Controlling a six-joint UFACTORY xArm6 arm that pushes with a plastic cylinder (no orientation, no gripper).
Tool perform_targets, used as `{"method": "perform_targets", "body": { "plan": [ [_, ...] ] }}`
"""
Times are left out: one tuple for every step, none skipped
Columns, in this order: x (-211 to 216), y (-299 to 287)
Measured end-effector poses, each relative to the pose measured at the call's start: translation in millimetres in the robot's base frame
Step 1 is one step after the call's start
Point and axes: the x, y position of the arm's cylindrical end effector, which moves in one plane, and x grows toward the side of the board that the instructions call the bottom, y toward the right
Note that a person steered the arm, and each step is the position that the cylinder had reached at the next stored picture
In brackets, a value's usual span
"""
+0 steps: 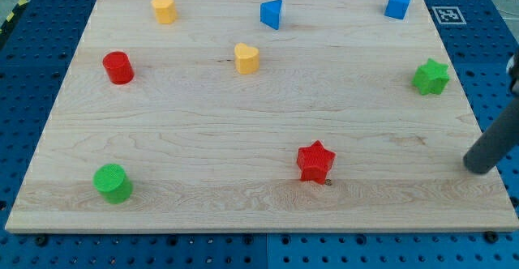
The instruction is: Push the red star towards the center of the board
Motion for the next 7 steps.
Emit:
{"method": "perform_targets", "body": {
  "plan": [
    [11.5, -10.5],
    [21.6, -24.9],
    [41.9, -69.2],
    [51.1, -111.5],
    [47.2, -151.1],
    [27.9, -151.4],
    [30.2, -154.1]
  ]
}}
